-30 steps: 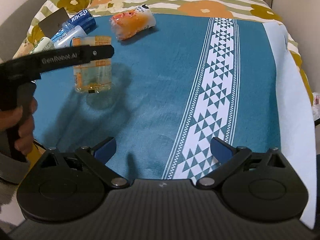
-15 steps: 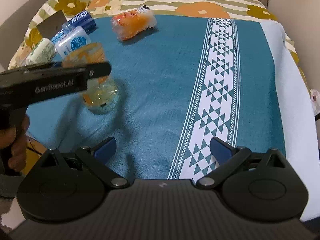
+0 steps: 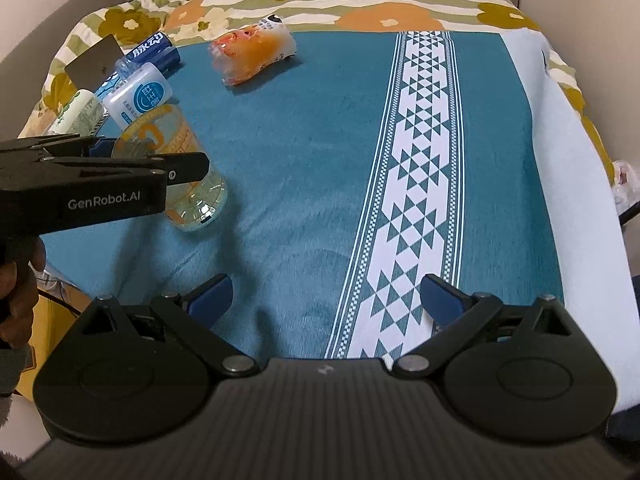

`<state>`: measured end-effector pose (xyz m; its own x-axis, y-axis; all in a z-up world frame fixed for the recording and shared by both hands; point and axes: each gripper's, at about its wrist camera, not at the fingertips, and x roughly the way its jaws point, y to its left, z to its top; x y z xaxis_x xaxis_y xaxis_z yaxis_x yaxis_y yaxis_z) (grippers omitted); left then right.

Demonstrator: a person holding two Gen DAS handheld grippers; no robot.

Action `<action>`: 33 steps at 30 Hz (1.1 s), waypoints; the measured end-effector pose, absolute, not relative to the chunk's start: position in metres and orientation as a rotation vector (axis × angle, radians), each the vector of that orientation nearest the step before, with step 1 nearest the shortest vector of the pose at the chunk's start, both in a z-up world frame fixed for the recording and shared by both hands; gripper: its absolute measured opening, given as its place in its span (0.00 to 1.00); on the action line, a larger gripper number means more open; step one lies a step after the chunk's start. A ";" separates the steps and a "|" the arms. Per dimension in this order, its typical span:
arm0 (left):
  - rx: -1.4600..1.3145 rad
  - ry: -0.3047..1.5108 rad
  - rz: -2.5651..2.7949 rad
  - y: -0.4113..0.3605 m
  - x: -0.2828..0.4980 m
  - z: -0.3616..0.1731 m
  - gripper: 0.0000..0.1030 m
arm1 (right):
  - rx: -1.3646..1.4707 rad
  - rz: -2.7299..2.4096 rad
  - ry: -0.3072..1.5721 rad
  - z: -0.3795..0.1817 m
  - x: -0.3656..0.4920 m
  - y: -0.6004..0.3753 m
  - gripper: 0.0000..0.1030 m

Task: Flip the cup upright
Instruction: 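Turn the cup upright with the left tool and lower it onto the cloth, then open the left tool and withdraw it from the upright cup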

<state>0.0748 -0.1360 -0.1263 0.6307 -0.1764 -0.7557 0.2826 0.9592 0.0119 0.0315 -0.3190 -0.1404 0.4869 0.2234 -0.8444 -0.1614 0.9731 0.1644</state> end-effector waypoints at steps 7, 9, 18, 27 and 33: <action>0.132 0.831 -0.255 -0.134 0.074 -0.127 0.98 | 0.072 0.222 1.029 -0.138 0.029 -0.320 1.00; 0.135 0.838 -0.254 -0.134 0.075 -0.127 0.98 | 0.068 0.220 1.030 -0.138 0.028 -0.320 1.00; 0.106 0.836 -0.245 -0.122 0.063 -0.100 0.98 | -0.016 0.174 1.018 -0.124 0.022 -0.308 1.00; 0.085 0.807 -0.202 -0.089 0.025 -0.025 1.00 | 0.000 0.120 0.964 -0.050 0.006 -0.307 1.00; 0.094 0.843 -0.140 -0.065 0.009 0.001 1.00 | -0.012 0.059 0.938 -0.003 0.001 -0.296 1.00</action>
<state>0.0089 -0.0647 0.0009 0.6568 -0.0858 -0.7492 0.1602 0.9867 0.0275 0.0005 -0.2959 -0.0035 0.5899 0.0456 -0.8062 -0.0564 0.9983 0.0152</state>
